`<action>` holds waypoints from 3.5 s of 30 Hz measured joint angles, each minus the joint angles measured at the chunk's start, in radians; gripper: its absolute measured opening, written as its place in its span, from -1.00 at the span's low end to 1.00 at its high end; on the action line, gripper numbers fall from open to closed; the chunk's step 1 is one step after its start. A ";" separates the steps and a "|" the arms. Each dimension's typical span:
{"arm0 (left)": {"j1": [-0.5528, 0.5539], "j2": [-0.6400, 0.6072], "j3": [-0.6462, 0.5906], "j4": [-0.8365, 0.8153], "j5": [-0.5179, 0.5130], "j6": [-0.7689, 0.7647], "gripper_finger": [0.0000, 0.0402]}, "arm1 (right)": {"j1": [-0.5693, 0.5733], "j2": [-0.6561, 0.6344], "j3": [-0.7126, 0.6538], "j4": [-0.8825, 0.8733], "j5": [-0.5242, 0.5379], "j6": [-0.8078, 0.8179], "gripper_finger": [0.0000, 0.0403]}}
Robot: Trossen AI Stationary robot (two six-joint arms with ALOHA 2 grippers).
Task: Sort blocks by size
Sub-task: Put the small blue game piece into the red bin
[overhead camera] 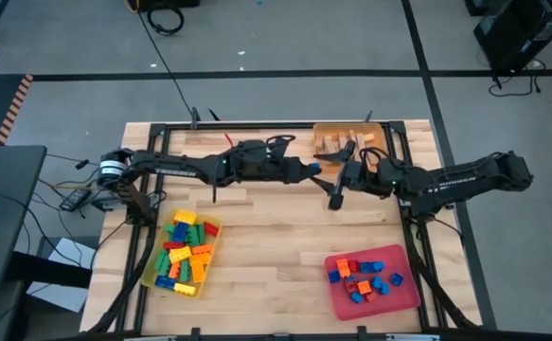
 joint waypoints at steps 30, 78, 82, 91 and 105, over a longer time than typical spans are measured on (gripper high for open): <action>0.001 -0.001 0.000 0.047 0.036 0.029 -0.18 | 0.000 -0.001 0.000 -0.009 -0.013 -0.018 -0.05; 0.040 -0.003 0.001 -0.187 0.031 0.666 0.05 | 0.457 -0.210 0.169 -1.247 -0.025 0.843 -0.11; 0.023 -0.003 0.001 -0.295 0.045 0.626 0.05 | 0.506 -0.075 0.226 -1.372 -0.160 1.079 -0.11; -0.021 -0.002 0.001 -0.449 0.018 0.712 0.05 | 0.673 0.191 0.234 -1.345 -0.361 1.618 -0.11; -0.019 -0.037 -0.013 -0.632 0.019 0.791 0.05 | 0.791 0.405 0.233 -1.194 -0.359 1.983 0.01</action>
